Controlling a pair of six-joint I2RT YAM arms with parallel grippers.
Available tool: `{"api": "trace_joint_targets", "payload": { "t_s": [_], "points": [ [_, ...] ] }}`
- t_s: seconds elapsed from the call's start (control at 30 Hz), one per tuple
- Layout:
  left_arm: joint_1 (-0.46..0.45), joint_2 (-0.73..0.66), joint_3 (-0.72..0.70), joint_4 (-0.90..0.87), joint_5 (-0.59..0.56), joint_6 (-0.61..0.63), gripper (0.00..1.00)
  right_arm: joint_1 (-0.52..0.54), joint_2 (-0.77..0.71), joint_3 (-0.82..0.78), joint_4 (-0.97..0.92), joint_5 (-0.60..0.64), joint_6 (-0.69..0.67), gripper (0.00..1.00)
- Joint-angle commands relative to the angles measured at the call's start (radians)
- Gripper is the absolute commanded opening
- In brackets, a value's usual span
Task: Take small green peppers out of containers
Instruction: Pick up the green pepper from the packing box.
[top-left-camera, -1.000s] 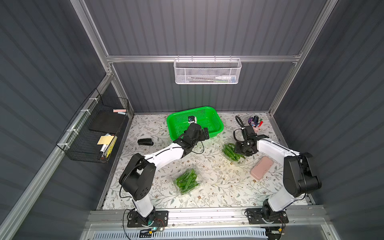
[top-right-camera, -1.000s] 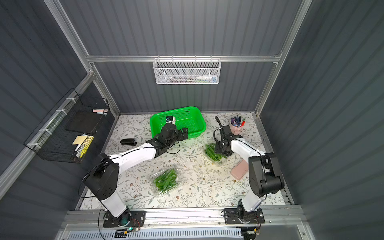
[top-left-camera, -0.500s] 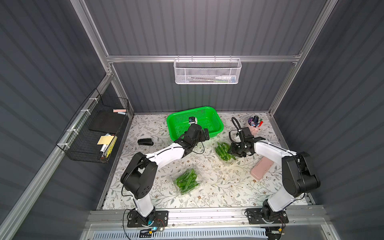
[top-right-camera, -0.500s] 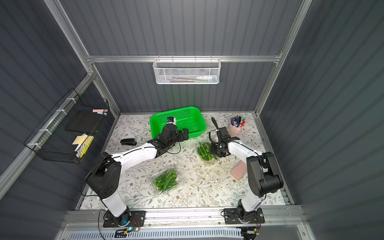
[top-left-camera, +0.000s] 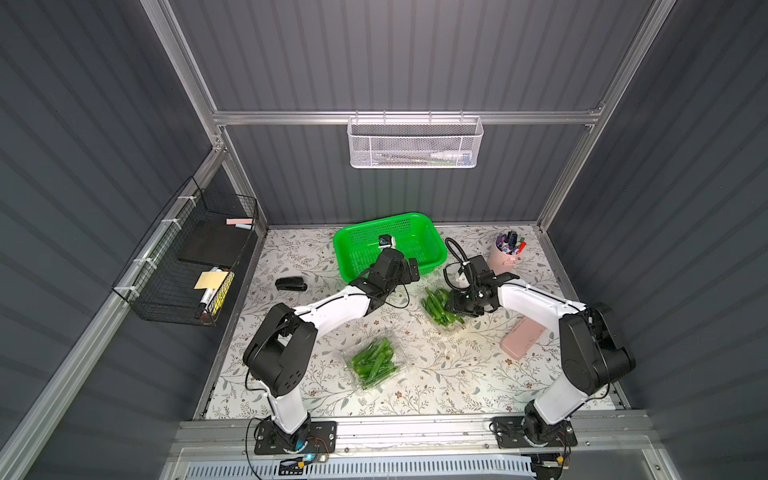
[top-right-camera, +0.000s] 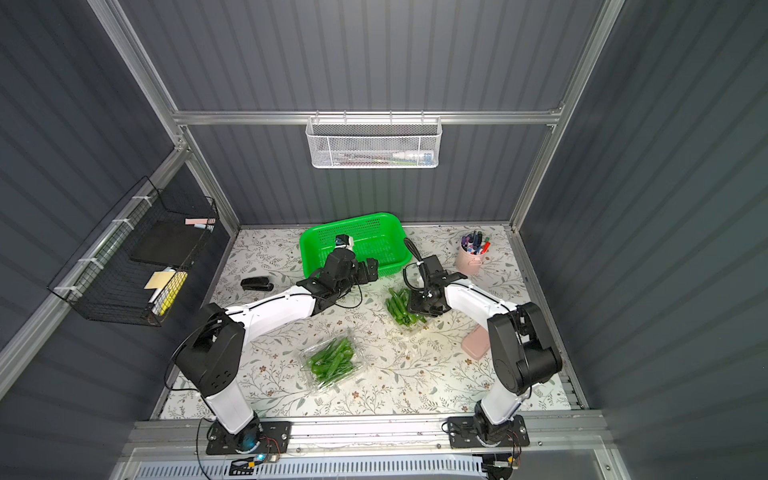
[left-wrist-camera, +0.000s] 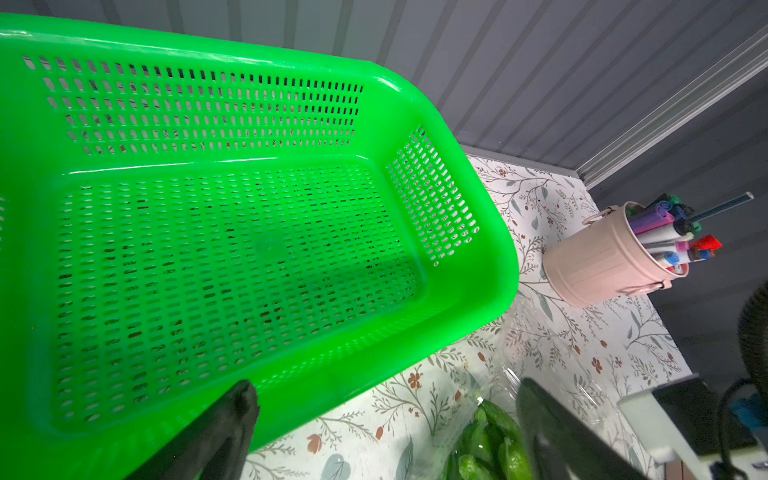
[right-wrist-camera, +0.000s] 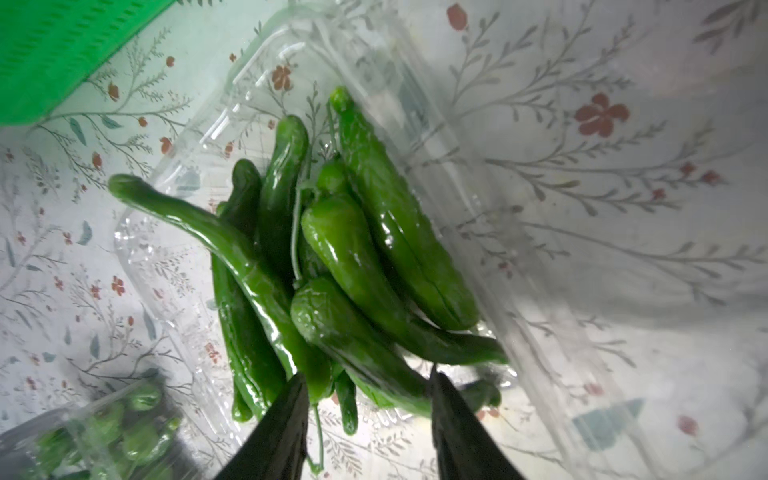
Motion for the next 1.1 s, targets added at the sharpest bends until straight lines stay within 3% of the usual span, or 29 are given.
{"api": "trace_joint_targets", "payload": {
  "t_s": [0.0, 0.27, 0.53, 0.77, 0.93, 1.07],
  "points": [
    [0.001, -0.026, -0.006, 0.015, 0.001, -0.013, 0.99, 0.010, 0.037, 0.043, -0.076, 0.094, -0.080, 0.49],
    [0.002, -0.021, -0.001, 0.007, 0.007, -0.012, 0.99, 0.038, 0.077, 0.060, -0.076, 0.108, -0.110, 0.46],
    [0.002, -0.018, 0.005, 0.000, 0.017, -0.010, 0.99, 0.042, 0.016, 0.046, -0.064, 0.080, -0.078, 0.22],
    [0.002, -0.018, 0.008, -0.002, 0.022, -0.002, 0.99, 0.041, -0.103, 0.062, -0.076, 0.048, -0.068, 0.19],
    [0.003, -0.032, 0.002, -0.013, 0.018, -0.001, 0.99, 0.034, -0.102, 0.149, -0.059, -0.011, -0.069, 0.18],
    [0.025, -0.067, -0.023, -0.038, 0.031, -0.032, 0.99, 0.032, 0.016, 0.343, -0.038, -0.063, -0.092, 0.17]
  ]
}}
